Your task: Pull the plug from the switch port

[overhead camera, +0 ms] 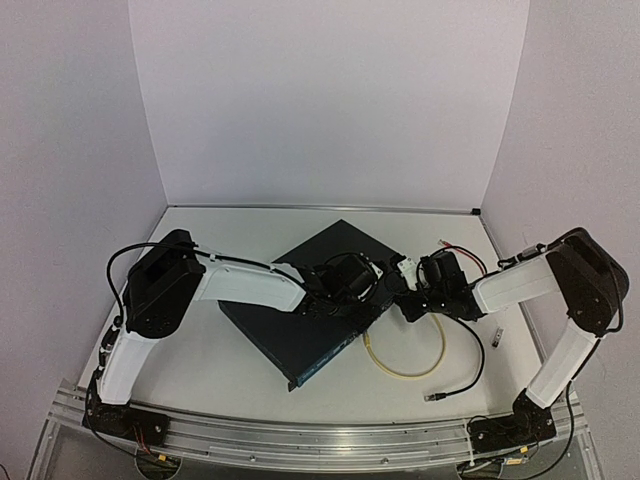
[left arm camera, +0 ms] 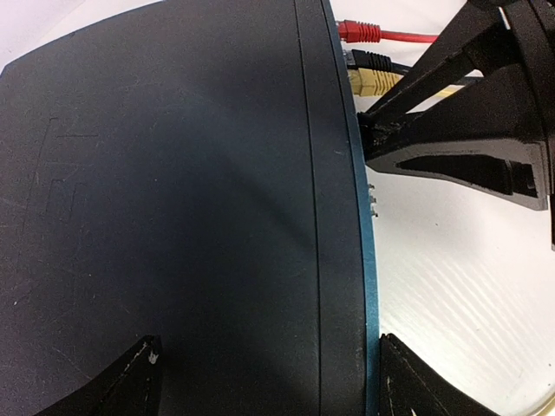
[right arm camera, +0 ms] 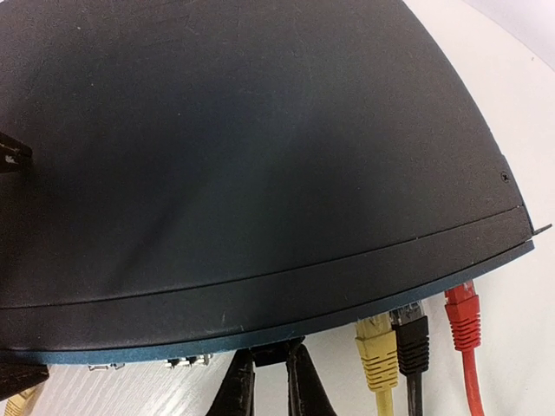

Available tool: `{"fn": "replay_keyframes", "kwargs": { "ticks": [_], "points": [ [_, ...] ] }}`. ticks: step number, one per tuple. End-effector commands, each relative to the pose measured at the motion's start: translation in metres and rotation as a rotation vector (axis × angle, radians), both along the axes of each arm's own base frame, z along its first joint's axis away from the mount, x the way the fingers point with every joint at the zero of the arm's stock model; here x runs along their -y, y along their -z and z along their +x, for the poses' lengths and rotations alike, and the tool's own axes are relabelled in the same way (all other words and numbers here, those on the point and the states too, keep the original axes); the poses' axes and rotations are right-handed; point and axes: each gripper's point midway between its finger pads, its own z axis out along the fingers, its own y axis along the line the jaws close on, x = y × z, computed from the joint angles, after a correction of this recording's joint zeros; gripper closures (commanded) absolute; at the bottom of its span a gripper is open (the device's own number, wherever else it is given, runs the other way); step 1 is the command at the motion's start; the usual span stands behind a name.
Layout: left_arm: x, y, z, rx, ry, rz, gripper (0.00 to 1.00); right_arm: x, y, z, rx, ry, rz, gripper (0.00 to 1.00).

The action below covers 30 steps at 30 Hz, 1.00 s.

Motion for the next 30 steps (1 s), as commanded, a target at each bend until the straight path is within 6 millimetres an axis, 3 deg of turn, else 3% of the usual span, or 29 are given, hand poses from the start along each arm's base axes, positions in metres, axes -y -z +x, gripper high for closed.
{"fn": "replay_keyframes", "kwargs": {
  "ticks": [1, 6, 17, 30],
  "points": [
    [-0.049, 0.072, 0.004, -0.141, -0.090, 0.181, 0.18, -0.013, -0.015, 0.005, 0.063, -0.019, 0.055, 0.94],
    [-0.052, 0.077, 0.005, -0.159, -0.114, 0.182, 0.18, -0.007, -0.010, 0.008, 0.094, 0.057, 0.107, 0.99],
    [-0.067, 0.087, 0.009, -0.197, -0.186, 0.189, 0.18, 0.001, -0.003, 0.003, 0.123, 0.165, 0.246, 1.00],
    [-0.080, 0.097, 0.009, -0.233, -0.236, 0.206, 0.18, 0.008, 0.017, -0.009, 0.086, 0.215, 0.312, 0.93]
  ]
}}
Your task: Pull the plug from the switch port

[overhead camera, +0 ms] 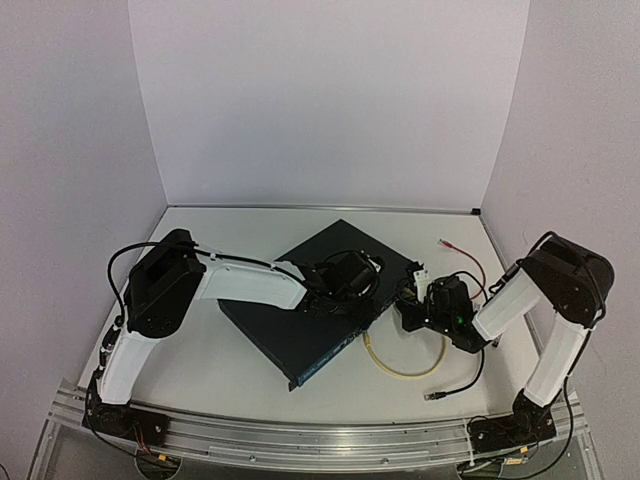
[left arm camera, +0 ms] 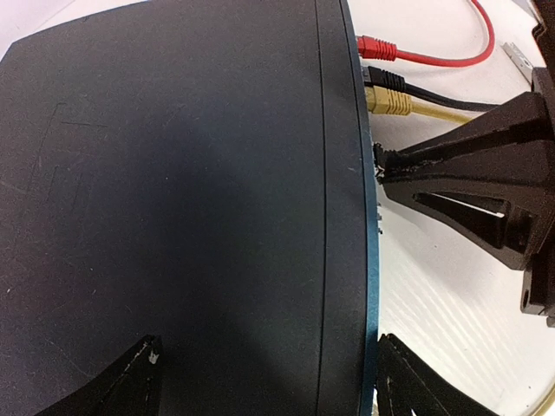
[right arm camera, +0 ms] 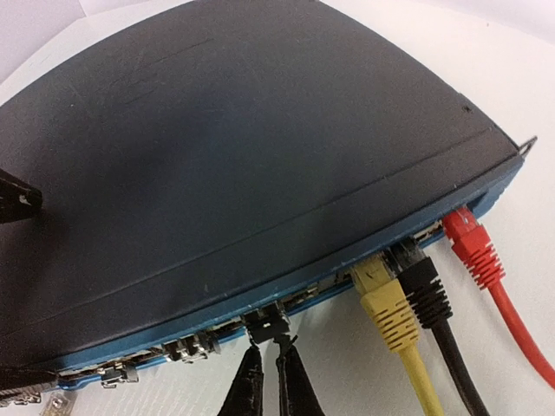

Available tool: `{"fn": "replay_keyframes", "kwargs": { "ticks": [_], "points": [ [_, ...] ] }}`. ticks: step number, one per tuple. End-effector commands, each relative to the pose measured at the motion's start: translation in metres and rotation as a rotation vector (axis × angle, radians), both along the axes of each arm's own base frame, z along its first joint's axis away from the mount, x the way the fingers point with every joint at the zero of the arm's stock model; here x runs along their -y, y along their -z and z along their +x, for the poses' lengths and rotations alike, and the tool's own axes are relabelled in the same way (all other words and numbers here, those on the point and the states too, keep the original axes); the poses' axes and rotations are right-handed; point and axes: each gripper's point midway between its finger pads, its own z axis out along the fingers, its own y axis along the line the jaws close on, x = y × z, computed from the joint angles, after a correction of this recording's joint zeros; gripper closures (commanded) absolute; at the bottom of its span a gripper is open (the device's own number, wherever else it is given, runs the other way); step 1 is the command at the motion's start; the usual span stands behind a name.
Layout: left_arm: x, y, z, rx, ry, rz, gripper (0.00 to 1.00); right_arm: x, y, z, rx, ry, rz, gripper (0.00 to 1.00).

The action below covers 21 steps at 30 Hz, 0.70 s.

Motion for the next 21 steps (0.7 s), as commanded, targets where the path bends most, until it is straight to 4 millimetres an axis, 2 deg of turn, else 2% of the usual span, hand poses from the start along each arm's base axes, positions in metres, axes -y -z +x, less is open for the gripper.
{"fn": "replay_keyframes", "kwargs": {
  "ticks": [1, 4, 10, 21],
  "points": [
    [-0.080, 0.098, 0.005, -0.196, -0.150, 0.247, 0.18, 0.003, 0.006, -0.004, -0.011, 0.028, 0.030, 0.93],
    [-0.081, 0.099, 0.003, -0.199, -0.151, 0.251, 0.18, 0.002, 0.005, -0.008, -0.012, 0.015, 0.036, 0.91],
    [-0.082, 0.102, 0.001, -0.207, -0.146, 0.251, 0.18, -0.003, -0.011, -0.009, 0.019, -0.024, 0.053, 0.83],
    [-0.080, 0.102, 0.002, -0.207, -0.142, 0.246, 0.18, -0.010, -0.015, 0.001, 0.025, -0.064, -0.025, 0.77]
  ]
}}
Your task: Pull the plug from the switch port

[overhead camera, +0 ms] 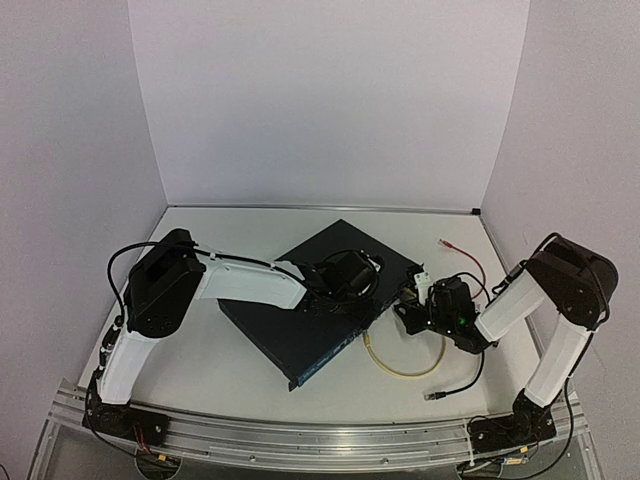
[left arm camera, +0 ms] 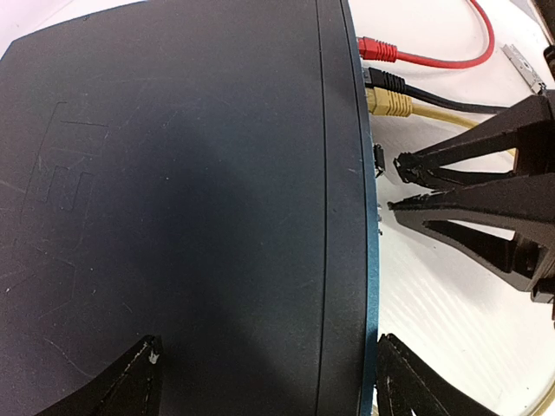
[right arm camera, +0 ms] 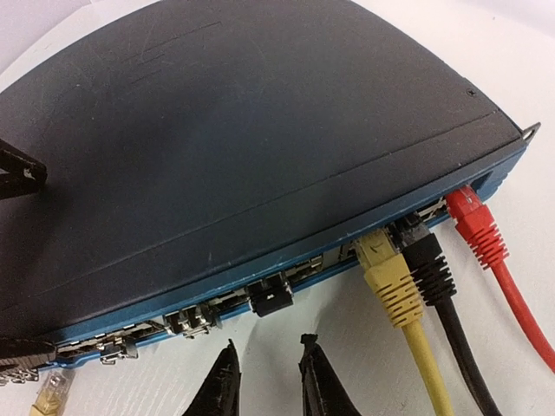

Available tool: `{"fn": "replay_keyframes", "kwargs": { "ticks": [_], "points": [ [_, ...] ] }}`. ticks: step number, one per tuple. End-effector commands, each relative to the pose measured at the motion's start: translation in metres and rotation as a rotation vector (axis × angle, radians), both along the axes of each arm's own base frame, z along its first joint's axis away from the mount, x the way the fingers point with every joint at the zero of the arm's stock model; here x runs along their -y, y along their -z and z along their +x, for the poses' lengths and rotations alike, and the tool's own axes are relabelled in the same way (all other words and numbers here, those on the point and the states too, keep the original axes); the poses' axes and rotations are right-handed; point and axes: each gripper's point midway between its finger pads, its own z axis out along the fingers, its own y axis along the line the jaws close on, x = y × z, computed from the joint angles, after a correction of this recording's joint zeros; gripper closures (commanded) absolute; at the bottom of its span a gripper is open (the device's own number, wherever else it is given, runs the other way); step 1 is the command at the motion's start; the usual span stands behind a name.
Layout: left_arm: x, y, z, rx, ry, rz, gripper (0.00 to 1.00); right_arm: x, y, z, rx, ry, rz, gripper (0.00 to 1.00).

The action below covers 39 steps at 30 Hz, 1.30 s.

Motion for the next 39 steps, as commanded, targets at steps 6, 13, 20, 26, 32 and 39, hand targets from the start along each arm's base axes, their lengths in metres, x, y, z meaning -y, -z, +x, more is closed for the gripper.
{"fn": "replay_keyframes", "kwargs": {
  "ticks": [6, 13, 20, 26, 32, 39],
  "points": [
    [-0.079, 0.102, 0.002, -0.202, -0.137, 0.249, 0.18, -0.013, -0.020, 0.017, 0.054, -0.043, -0.034, 0.76],
    [-0.078, 0.103, 0.003, -0.201, -0.136, 0.249, 0.18, -0.016, -0.026, 0.023, 0.073, -0.053, -0.056, 0.76],
    [-0.078, 0.104, 0.003, -0.202, -0.134, 0.250, 0.18, -0.020, -0.036, 0.027, 0.104, -0.083, -0.081, 0.79],
    [-0.079, 0.105, 0.004, -0.203, -0.139, 0.254, 0.18, -0.021, -0.039, 0.030, 0.117, -0.091, -0.095, 0.86],
    [-0.082, 0.108, 0.004, -0.208, -0.154, 0.257, 0.18, -0.022, -0.041, 0.032, 0.120, -0.086, -0.090, 1.00],
    [-0.090, 0.111, 0.006, -0.223, -0.187, 0.263, 0.18, -0.010, -0.015, 0.014, 0.010, -0.034, -0.032, 1.00]
  ]
}}
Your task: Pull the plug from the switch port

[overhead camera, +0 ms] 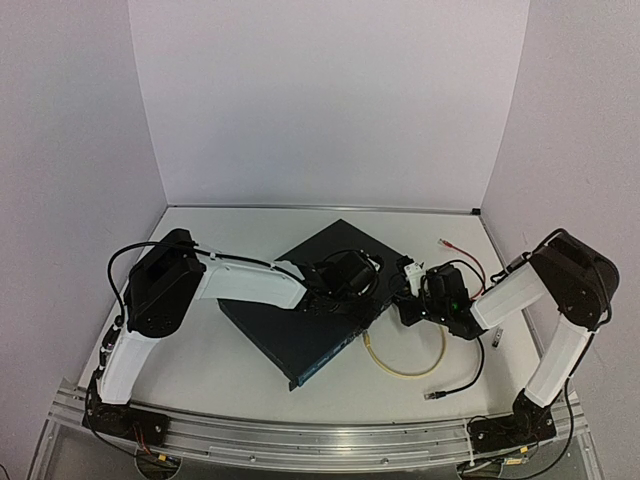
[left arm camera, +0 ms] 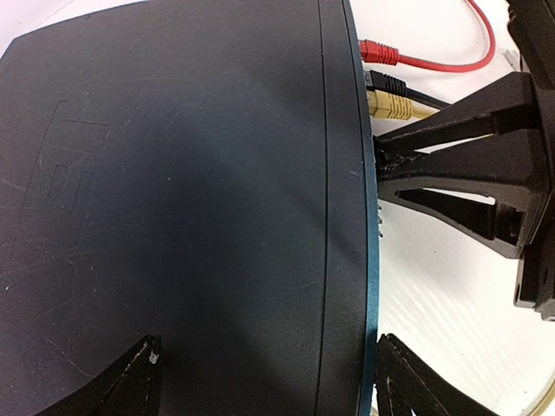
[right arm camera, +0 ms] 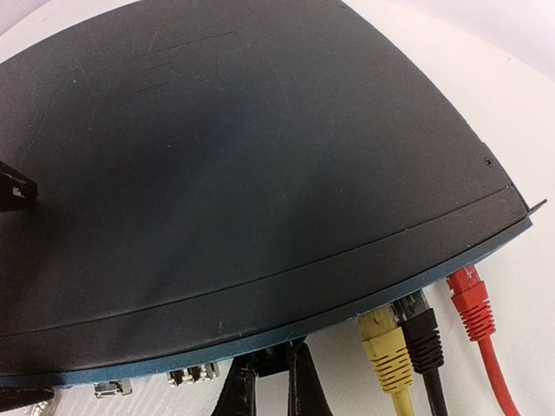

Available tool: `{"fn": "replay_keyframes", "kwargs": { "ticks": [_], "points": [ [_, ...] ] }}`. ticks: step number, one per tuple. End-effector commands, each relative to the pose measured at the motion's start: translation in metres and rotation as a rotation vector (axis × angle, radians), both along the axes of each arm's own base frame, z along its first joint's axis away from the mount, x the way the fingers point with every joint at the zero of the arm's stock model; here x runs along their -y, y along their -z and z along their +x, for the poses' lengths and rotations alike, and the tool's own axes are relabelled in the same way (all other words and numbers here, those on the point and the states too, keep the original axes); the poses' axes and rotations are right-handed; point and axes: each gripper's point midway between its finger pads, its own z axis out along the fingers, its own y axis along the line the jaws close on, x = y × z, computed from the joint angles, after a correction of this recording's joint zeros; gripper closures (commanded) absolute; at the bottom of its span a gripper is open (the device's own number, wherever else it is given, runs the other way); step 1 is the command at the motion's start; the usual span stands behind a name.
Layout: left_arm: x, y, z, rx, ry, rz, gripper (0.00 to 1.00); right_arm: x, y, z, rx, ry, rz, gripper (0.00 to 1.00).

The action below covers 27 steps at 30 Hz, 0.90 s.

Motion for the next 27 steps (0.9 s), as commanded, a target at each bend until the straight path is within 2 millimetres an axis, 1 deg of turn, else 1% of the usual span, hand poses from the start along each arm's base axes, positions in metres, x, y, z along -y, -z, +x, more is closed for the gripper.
{"fn": "replay_keyframes", "kwargs": {
  "ticks": [1, 5, 8, 13, 20, 24, 27],
  "points": [
    [-0.091, 0.111, 0.005, -0.223, -0.178, 0.273, 0.18, 0.001, -0.002, -0.008, -0.024, 0.030, 0.090, 1.00],
    [-0.097, 0.115, 0.006, -0.240, -0.202, 0.277, 0.19, 0.006, 0.003, -0.016, -0.032, 0.049, 0.117, 1.00],
    [-0.100, 0.118, 0.007, -0.251, -0.219, 0.278, 0.19, 0.010, 0.004, -0.017, -0.042, 0.079, 0.170, 1.00],
    [-0.105, 0.124, 0.007, -0.261, -0.229, 0.293, 0.19, 0.013, 0.007, -0.023, -0.032, 0.060, 0.152, 1.00],
    [-0.109, 0.130, 0.003, -0.270, -0.212, 0.305, 0.19, 0.027, -0.009, -0.035, 0.017, 0.072, 0.132, 1.00],
    [-0.112, 0.138, 0.000, -0.280, -0.206, 0.327, 0.19, 0.041, -0.007, -0.039, 0.013, 0.119, 0.090, 1.00],
    [-0.112, 0.140, -0.001, -0.286, -0.204, 0.328, 0.19, 0.049, -0.009, -0.046, 0.007, 0.147, 0.092, 1.00]
  ]
}}
